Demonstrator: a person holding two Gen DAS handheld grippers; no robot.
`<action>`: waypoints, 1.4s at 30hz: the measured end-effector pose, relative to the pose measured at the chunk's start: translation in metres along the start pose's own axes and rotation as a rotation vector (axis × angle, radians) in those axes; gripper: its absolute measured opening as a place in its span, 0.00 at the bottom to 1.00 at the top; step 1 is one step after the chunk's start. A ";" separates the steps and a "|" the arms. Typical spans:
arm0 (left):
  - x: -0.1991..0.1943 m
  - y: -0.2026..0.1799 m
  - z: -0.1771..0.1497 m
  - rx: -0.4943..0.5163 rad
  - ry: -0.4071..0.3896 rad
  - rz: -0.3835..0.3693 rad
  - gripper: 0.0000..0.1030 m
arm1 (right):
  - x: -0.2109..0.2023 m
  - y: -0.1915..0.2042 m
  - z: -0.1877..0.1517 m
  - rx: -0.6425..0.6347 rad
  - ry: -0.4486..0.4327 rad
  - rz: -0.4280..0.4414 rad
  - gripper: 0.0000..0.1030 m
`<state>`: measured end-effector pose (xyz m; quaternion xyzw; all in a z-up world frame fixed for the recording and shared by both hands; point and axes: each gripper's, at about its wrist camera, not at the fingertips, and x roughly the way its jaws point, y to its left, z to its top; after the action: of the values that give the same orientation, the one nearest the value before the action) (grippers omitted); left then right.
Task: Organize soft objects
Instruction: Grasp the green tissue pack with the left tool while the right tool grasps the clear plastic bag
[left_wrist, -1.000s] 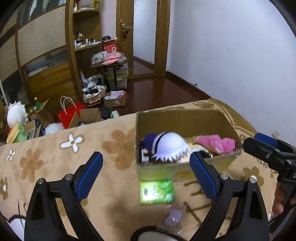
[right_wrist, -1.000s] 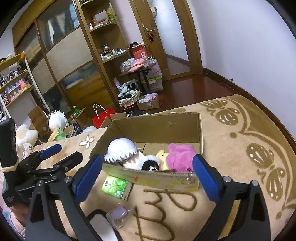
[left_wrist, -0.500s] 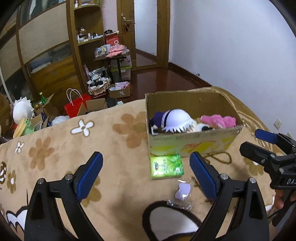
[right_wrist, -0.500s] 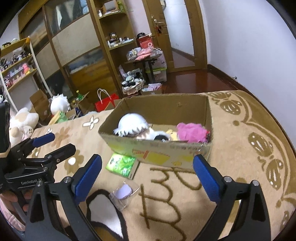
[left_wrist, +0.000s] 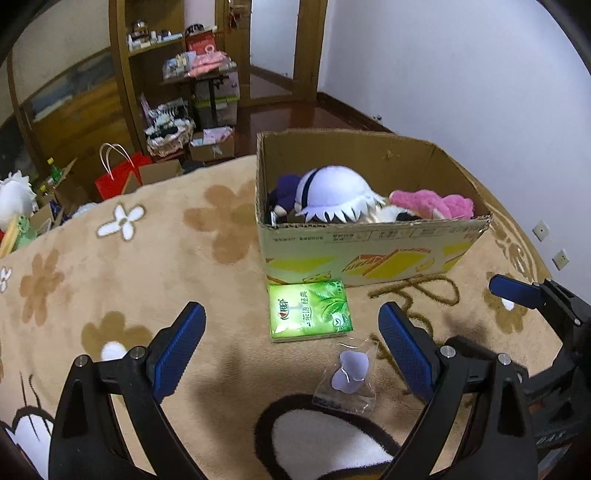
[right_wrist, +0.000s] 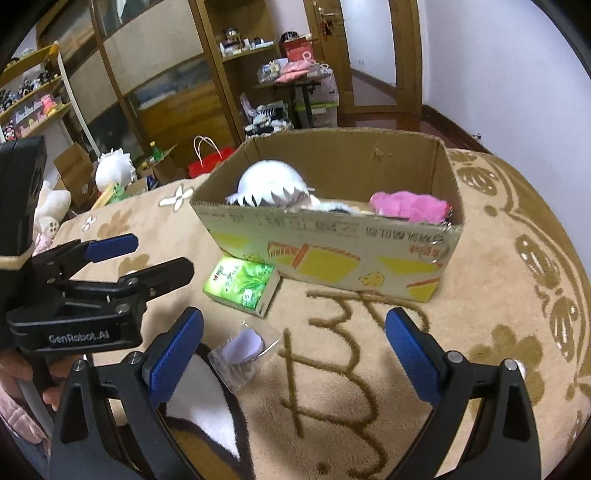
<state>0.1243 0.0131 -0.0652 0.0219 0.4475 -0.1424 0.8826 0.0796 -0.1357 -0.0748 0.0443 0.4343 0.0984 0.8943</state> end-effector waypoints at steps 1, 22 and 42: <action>0.004 0.000 0.001 -0.002 0.011 -0.008 0.91 | 0.003 0.000 -0.001 0.001 0.007 0.000 1.00; 0.085 -0.005 0.005 0.040 0.226 -0.098 0.91 | 0.069 0.007 -0.012 0.004 0.148 0.045 1.00; 0.133 -0.008 0.007 0.023 0.337 -0.091 0.90 | 0.119 0.041 -0.029 -0.095 0.193 -0.007 1.00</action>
<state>0.2021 -0.0267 -0.1659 0.0355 0.5881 -0.1818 0.7873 0.1230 -0.0708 -0.1773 -0.0095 0.5136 0.1193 0.8497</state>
